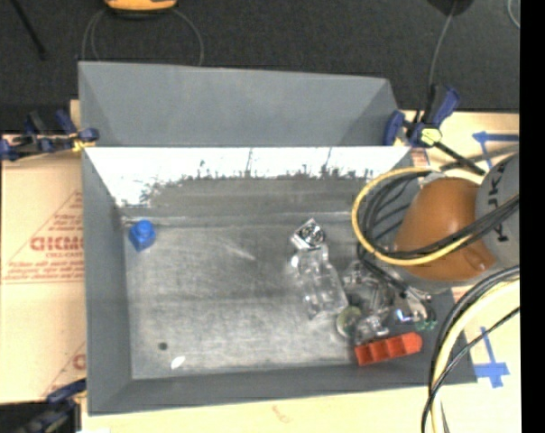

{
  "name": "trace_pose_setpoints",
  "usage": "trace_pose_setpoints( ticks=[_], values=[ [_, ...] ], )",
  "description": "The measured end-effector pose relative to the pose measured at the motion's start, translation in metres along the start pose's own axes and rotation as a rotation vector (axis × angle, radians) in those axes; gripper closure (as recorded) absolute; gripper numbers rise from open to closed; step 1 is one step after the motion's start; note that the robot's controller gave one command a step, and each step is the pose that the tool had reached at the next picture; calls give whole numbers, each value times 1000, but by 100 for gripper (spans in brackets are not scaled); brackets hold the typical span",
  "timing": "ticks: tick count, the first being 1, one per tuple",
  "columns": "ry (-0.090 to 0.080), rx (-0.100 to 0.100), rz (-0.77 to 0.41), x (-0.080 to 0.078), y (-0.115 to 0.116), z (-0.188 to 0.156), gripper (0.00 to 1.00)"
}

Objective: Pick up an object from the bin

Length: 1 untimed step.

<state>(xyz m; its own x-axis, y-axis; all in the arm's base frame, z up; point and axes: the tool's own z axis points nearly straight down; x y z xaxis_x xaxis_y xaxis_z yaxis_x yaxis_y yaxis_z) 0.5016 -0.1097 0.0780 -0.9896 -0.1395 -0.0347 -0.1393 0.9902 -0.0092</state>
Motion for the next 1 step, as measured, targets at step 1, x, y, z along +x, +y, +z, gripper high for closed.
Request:
trace_pose_setpoints(
  ticks=[1],
  values=[
    [11, -1, -7, 4, -1, 1, 100]
  ],
)
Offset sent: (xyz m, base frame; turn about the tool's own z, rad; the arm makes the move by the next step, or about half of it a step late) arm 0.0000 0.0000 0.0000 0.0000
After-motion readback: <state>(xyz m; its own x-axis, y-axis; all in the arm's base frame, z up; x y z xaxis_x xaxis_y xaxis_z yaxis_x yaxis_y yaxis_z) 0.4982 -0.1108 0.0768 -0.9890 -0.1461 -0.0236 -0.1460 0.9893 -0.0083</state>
